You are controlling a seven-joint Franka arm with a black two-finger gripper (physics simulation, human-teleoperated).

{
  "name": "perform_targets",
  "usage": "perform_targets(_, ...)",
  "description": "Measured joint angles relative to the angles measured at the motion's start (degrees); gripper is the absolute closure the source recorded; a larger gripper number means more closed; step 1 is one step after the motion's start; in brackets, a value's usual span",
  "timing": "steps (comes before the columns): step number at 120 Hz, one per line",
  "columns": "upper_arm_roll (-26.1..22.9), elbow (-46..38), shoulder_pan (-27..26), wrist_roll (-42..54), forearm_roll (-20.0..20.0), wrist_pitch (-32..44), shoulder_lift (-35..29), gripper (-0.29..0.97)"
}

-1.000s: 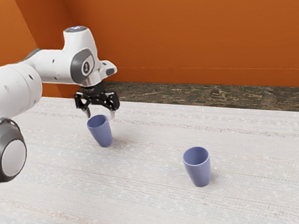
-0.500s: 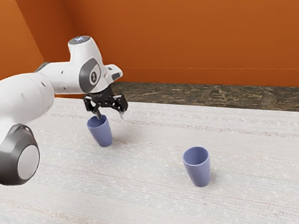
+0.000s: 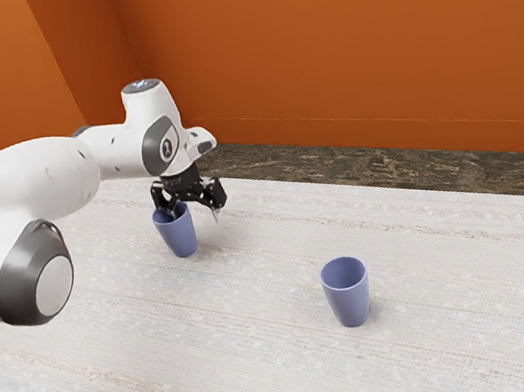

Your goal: Place the left cup onto the right cup

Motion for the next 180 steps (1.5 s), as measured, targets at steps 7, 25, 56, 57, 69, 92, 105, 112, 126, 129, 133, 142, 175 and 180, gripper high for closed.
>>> perform_targets(7, 0.1, 0.0, 0.0, 0.1, 0.0, 0.0, 0.0, 0.12)
perform_targets(25, 0.3, -0.1, 0.1, 0.3, 0.1, -0.2, -0.1, 0.44)
perform_targets(56, 1.3, -0.1, 0.2, 0.4, 0.1, -0.5, -0.3, 0.71)
perform_targets(57, 1.3, -0.1, 0.2, 0.4, 0.1, -0.6, -0.3, 0.71)
perform_targets(69, 1.3, -0.3, 0.2, 0.3, 0.1, -0.6, -0.3, 0.75)
perform_targets(92, 1.3, -0.4, 0.2, 0.0, 0.4, -0.8, -0.4, 0.77)
perform_targets(105, 1.3, -0.4, 0.1, -0.2, 0.6, -1.0, -0.9, 0.78)
perform_targets(112, 1.3, -0.4, 0.1, -0.2, 0.8, -1.5, -1.9, 0.78)
perform_targets(126, 0.6, -0.8, -0.4, -0.2, 1.0, -3.1, -5.3, 0.78)
perform_targets(129, 0.3, -1.5, -0.9, -0.2, 1.0, -3.6, -6.7, 0.78)
perform_targets(133, -0.3, -2.7, -1.6, -0.2, 1.1, -4.3, -8.6, 0.78)
perform_targets(142, -2.0, -4.8, -3.8, -0.1, 2.0, -5.5, -12.1, 0.78)
perform_targets(175, -4.3, -5.2, -19.1, -0.8, 4.5, -8.1, -15.2, 0.78)
perform_targets(180, -4.4, -4.9, -20.5, -1.0, 4.9, -8.3, -15.1, 0.78)
